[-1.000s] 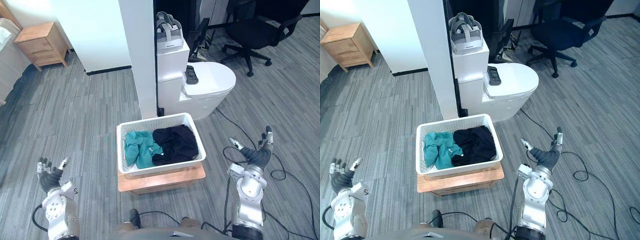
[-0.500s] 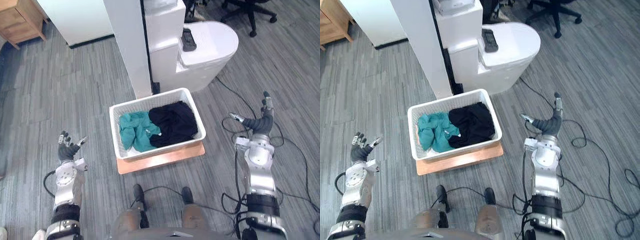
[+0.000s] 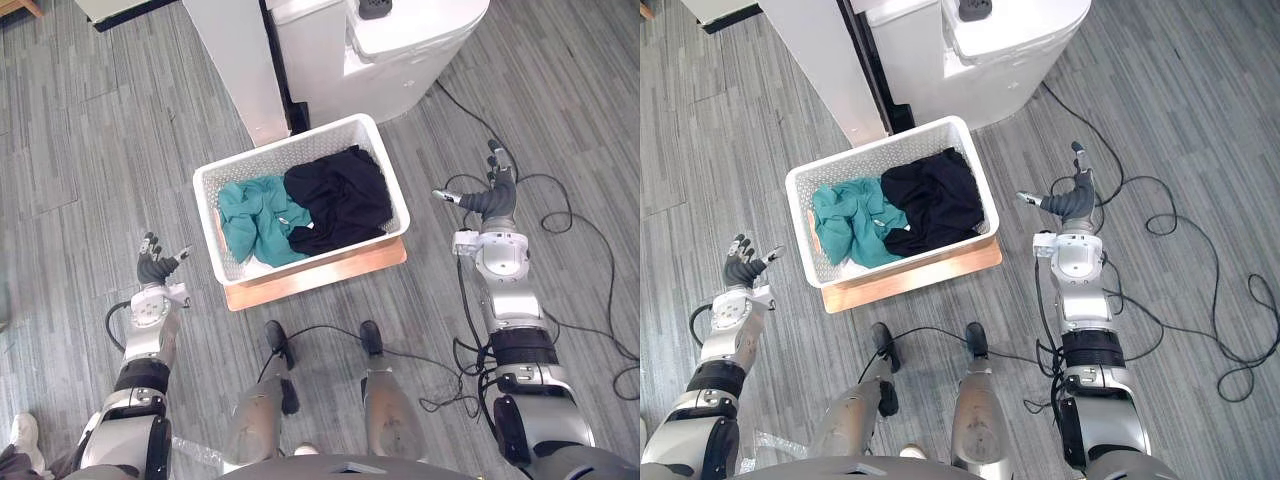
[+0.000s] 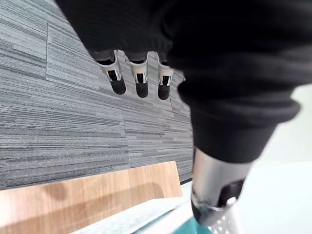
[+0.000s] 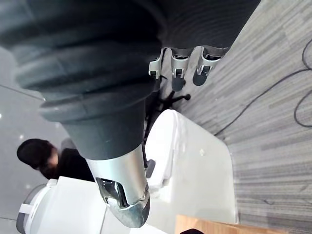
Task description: Pick up the laundry basket with both hands and put the clothes into the washing machine.
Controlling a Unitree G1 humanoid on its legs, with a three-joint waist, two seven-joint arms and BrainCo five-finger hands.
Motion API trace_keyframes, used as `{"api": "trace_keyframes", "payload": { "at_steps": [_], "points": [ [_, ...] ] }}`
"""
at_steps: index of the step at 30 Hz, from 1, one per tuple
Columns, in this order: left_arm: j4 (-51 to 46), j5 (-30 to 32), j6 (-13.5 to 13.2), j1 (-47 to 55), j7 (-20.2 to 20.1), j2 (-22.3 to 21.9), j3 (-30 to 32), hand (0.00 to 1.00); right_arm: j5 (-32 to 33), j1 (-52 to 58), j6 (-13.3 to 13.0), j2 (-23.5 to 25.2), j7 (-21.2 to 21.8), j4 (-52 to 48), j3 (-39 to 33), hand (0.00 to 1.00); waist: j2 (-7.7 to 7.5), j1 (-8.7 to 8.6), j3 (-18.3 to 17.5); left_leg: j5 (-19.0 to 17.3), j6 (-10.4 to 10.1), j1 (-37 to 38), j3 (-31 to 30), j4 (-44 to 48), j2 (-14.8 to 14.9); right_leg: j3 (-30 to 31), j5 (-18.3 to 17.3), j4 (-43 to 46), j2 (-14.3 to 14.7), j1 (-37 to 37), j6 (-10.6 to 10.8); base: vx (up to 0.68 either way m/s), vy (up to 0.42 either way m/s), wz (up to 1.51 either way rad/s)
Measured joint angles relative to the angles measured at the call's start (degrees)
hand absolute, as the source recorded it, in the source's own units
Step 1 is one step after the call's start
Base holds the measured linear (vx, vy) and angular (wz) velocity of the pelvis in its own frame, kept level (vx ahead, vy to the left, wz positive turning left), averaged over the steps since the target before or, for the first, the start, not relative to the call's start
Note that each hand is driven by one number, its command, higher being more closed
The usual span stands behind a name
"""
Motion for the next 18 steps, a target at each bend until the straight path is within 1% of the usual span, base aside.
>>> {"api": "trace_keyframes", "payload": {
  "at_steps": [3,6,11,14,15,18],
  "points": [
    [-0.2,-1.9,-0.1,-2.6,1.0,0.0,-2.0,0.00,-0.1,-0.6,0.1,0.1,0.1,0.5,1.0,0.00,0.14,0.04,0.7,0.4,-0.2,-0.9,0.0,0.0,0.2,0.4,0.5,-0.1,0.2,-1.0,0.0,-0.01,0.002,-0.08],
    [-0.3,-2.9,-0.1,-4.1,1.6,0.0,-3.6,0.00,-0.2,-1.7,0.7,0.1,0.3,0.5,3.8,0.00,0.15,0.08,0.7,0.7,-0.6,-1.3,0.0,0.0,0.4,1.3,0.9,-0.1,0.2,-2.0,0.0,0.00,0.003,-0.14],
    [-0.3,-3.0,-0.1,-7.4,2.0,-0.3,-6.7,0.00,-0.2,-2.8,1.0,0.7,0.4,0.5,7.4,0.00,0.43,0.07,1.2,1.5,-1.7,-2.3,-0.2,-0.1,1.1,1.4,1.7,-0.3,0.7,-3.0,-0.4,-0.01,-0.010,-0.03],
    [-0.3,-3.1,-0.2,-8.9,2.5,-0.6,-7.4,0.00,-0.3,-4.8,1.0,1.8,0.4,0.4,9.2,0.00,0.70,0.10,1.7,1.5,-1.8,-3.1,-0.3,-0.3,1.6,1.5,2.1,-0.4,1.2,-3.9,-0.5,-0.03,-0.019,-0.08],
    [-0.3,-3.1,-0.1,-9.8,3.3,-0.7,-7.4,0.00,-0.6,-5.7,1.1,2.4,0.5,0.4,9.7,0.00,0.90,0.13,2.2,1.8,-1.7,-3.2,-0.3,-0.4,1.7,1.5,2.3,-0.4,1.3,-4.1,-0.5,-0.04,-0.019,0.00],
    [-0.1,-3.1,-0.1,-10.9,3.6,-0.9,-7.6,0.00,-2.5,-7.4,1.1,2.8,0.6,0.5,11.5,0.00,1.50,0.20,2.7,2.2,-1.7,-3.9,-0.4,-0.4,1.8,1.4,2.8,-0.7,1.4,-4.5,-0.5,-0.03,-0.009,0.03]
  ]
}}
